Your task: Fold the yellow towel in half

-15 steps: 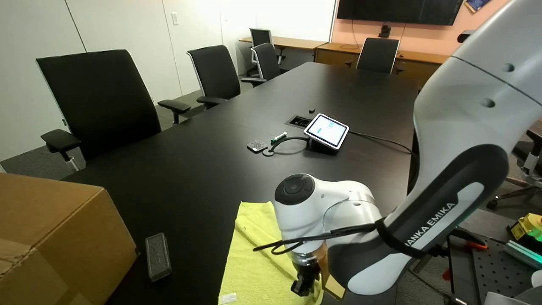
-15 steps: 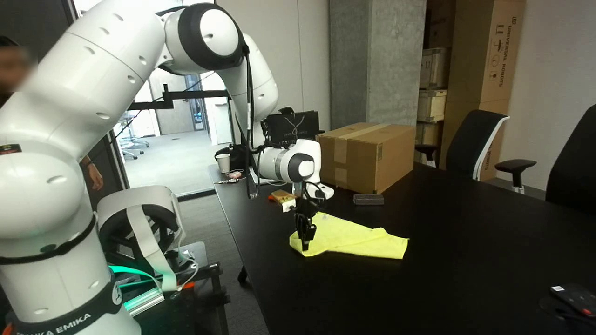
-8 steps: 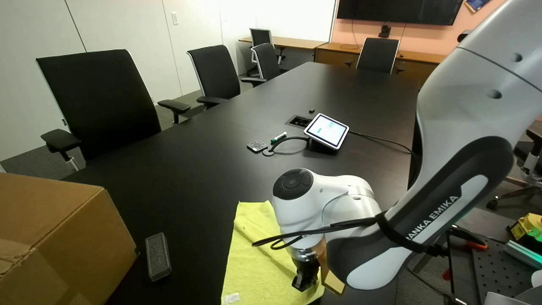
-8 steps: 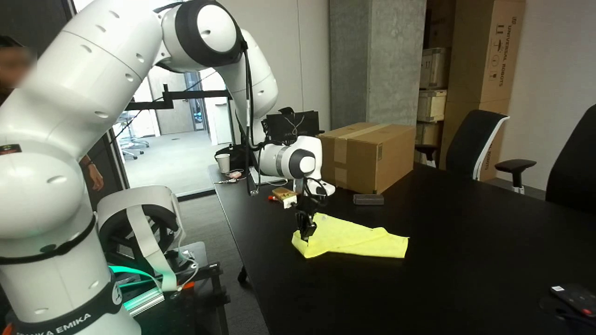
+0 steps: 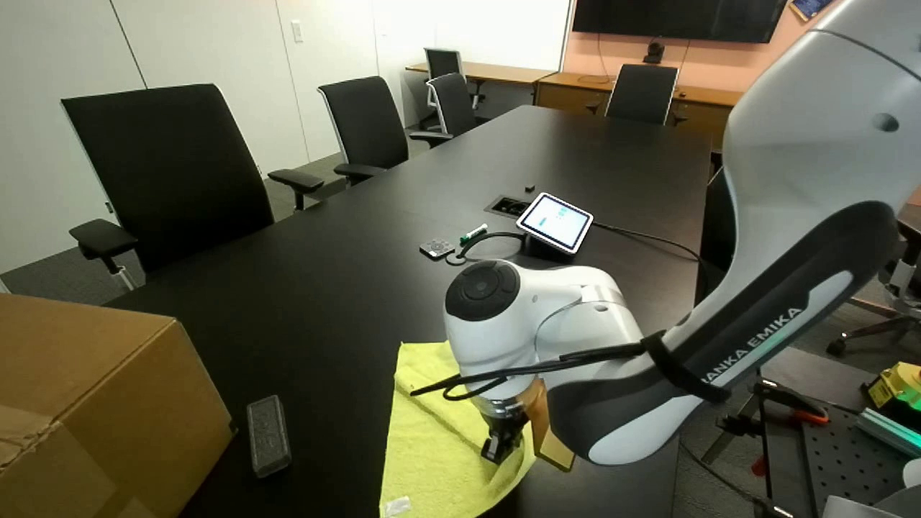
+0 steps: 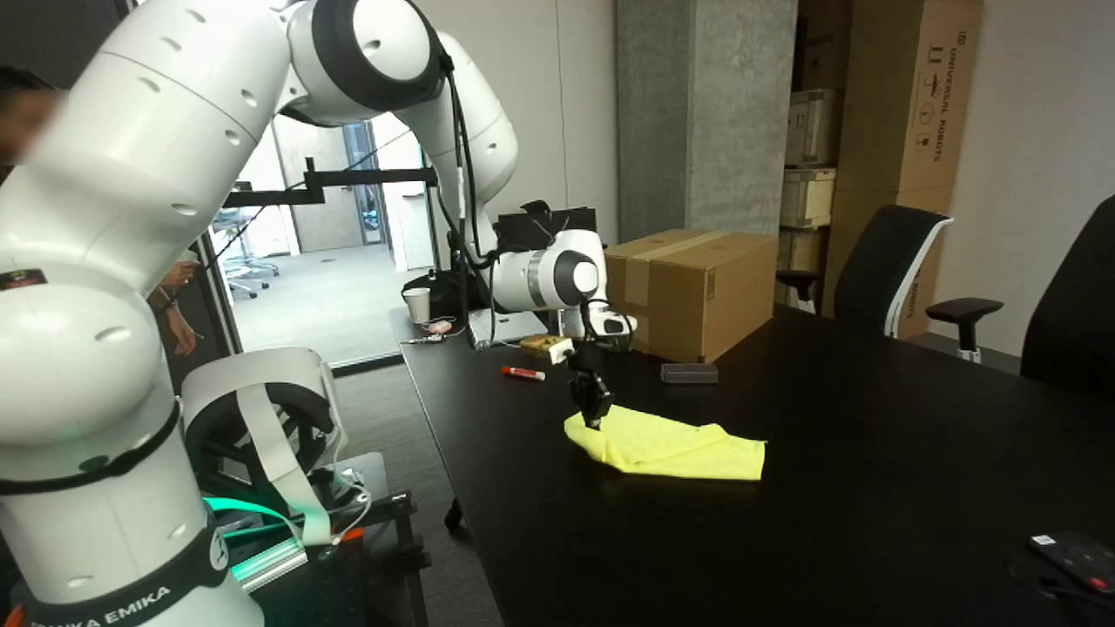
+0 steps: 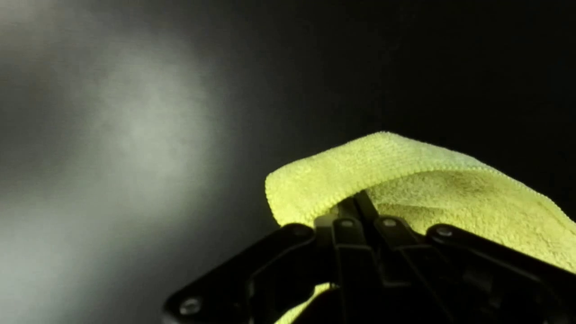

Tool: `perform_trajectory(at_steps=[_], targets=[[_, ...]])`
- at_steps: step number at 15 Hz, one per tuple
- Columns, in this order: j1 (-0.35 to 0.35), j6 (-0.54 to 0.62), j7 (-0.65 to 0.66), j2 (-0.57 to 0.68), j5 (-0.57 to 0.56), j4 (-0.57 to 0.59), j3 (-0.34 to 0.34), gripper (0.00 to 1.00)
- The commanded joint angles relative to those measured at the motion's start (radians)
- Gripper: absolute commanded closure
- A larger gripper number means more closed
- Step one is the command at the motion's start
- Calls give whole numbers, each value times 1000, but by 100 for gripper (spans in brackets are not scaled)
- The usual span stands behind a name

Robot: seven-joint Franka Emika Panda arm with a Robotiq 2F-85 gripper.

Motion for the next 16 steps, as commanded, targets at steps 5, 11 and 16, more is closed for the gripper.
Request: perform_trajectory(at_steps=[5, 11, 16], targets=[[63, -111, -21, 92, -223, 225, -9, 96], [163, -194, -47, 249, -374, 424, -20, 96], [222, -212, -67, 309, -478, 562, -25, 96]])
